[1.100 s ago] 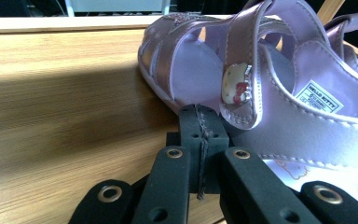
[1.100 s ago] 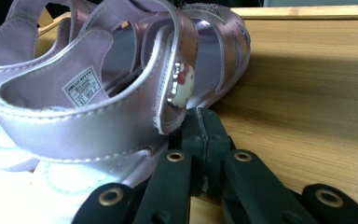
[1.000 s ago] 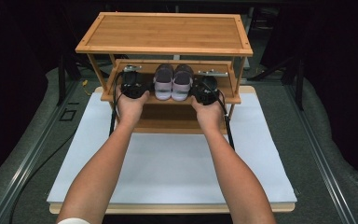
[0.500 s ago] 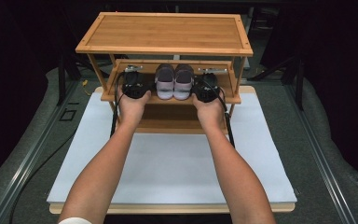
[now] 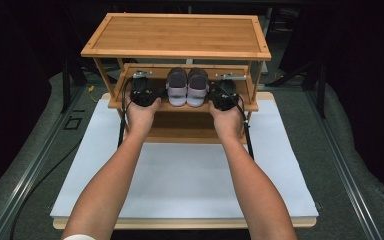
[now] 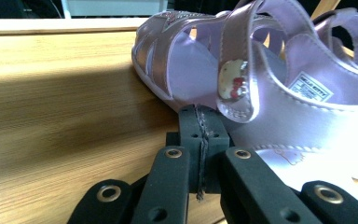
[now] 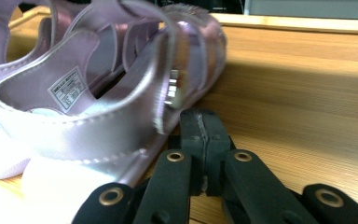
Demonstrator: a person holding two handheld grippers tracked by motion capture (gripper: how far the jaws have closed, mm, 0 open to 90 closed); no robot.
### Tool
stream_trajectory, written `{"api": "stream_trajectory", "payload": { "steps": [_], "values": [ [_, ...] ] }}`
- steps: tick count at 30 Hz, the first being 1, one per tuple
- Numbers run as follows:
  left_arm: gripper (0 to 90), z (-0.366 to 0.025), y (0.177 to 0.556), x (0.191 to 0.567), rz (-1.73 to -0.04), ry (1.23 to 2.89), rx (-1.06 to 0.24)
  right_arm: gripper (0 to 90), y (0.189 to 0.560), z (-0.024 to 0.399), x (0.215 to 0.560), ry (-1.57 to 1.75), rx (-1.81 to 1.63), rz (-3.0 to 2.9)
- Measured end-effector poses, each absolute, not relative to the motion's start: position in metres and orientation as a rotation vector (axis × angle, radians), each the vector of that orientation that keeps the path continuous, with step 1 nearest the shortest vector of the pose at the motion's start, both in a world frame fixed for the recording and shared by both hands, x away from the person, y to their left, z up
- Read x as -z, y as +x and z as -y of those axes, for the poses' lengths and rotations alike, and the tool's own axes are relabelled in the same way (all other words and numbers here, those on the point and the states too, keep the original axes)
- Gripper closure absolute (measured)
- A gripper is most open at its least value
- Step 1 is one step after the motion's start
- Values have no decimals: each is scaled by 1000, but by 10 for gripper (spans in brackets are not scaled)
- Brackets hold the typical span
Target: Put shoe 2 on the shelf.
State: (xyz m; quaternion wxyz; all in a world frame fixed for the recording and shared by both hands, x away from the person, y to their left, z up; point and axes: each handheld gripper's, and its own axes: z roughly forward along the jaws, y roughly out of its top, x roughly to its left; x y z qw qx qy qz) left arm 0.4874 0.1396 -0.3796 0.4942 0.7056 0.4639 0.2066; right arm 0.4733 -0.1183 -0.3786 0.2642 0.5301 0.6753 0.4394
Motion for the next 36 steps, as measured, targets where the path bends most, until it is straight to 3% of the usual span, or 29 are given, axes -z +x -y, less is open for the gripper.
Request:
{"api": "stream_trajectory", "payload": {
  "steps": [17, 28, 36],
  "values": [
    [891, -158, 453, 369, -1091, 1698, -466, 887, 433, 140, 365, 1321, -1226, -1848],
    [889, -182, 411, 358, -1020, 1717, -445, 872, 391, 155, 353, 1240, -1092, -1887],
    [871, -195, 380, 369, -989, 1716, -427, 844, 361, 185, 365, 1270, -1199, -1949]
  ]
}}
